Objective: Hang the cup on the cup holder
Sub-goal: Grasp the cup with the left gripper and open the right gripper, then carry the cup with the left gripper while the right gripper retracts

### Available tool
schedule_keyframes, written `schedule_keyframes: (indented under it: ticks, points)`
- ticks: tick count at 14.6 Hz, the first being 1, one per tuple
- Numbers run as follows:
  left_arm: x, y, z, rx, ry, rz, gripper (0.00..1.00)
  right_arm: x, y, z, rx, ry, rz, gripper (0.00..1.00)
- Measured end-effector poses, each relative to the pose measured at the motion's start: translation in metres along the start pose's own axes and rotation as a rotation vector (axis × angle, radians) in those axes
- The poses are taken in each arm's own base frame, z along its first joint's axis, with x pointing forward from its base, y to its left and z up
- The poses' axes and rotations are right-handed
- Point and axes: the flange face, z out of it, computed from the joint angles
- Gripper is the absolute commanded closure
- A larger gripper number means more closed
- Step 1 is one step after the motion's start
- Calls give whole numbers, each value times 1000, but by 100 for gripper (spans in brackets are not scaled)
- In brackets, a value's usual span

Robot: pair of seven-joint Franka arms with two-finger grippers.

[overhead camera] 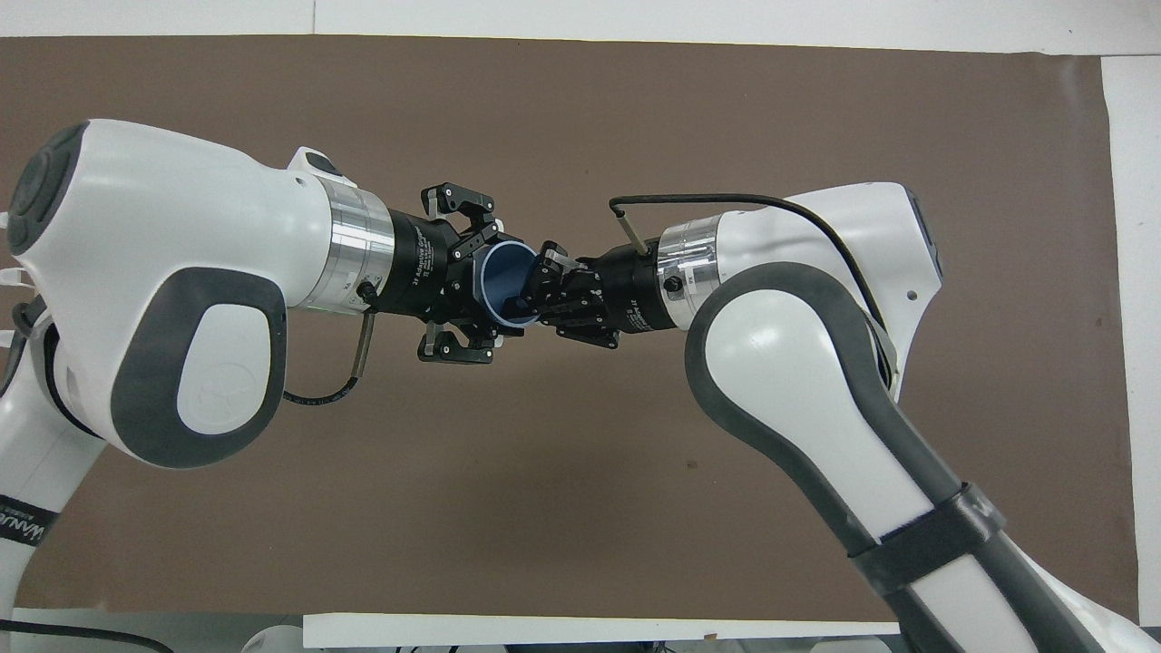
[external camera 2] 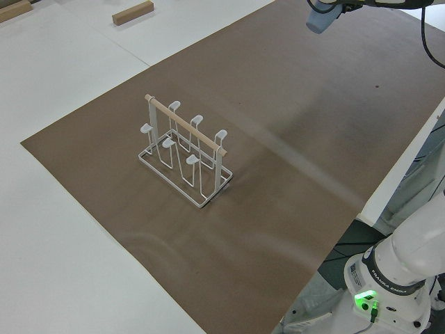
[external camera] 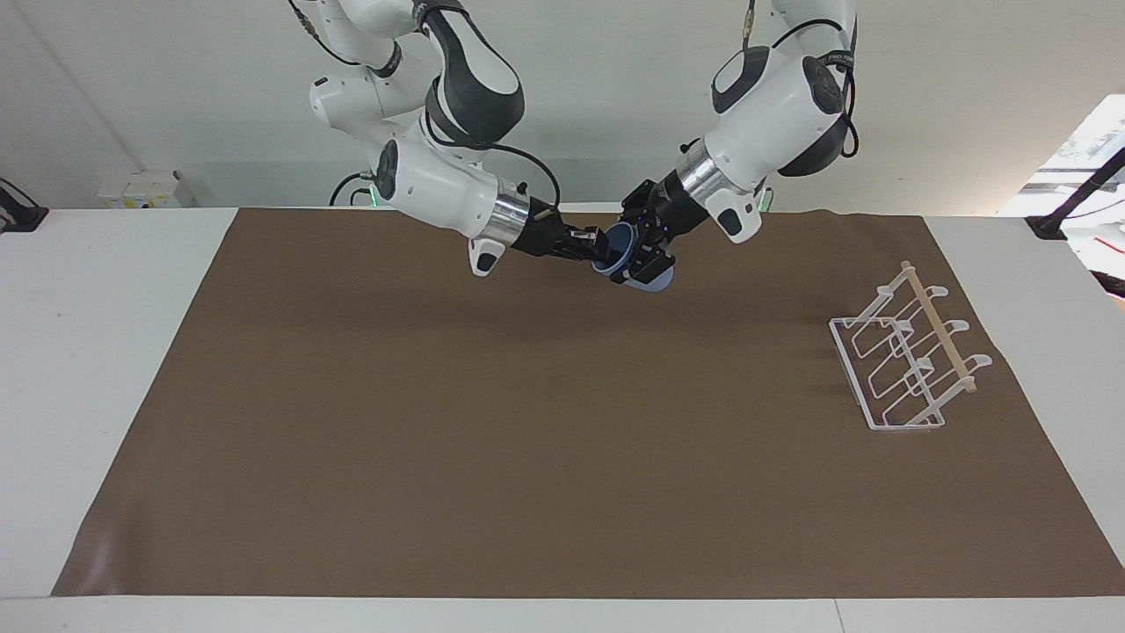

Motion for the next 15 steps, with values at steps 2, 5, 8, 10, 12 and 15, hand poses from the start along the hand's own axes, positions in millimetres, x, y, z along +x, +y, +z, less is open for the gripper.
schedule_keyframes:
  ticks: [2, 5, 8, 10, 12, 15]
  points:
    - [0, -1, 1, 3, 1, 2, 100, -1, -1, 0, 1, 1, -2, 0]
    - [0, -1, 2, 3, 2, 2, 100, 4, -1, -8, 11, 17, 2, 0]
    - [1, 1, 2, -9, 1, 2, 100, 25, 3, -58, 26, 70, 9, 0]
    - [2, 1, 3, -7, 7, 11, 100, 43, 18, -119, -18, 118, -24, 0]
    - [7, 2, 3, -17, 75, 60, 100, 54, 41, -178, -91, 148, -89, 0]
    - [28, 5, 1, -19, 298, 158, 100, 67, 75, -233, -346, 226, -208, 0]
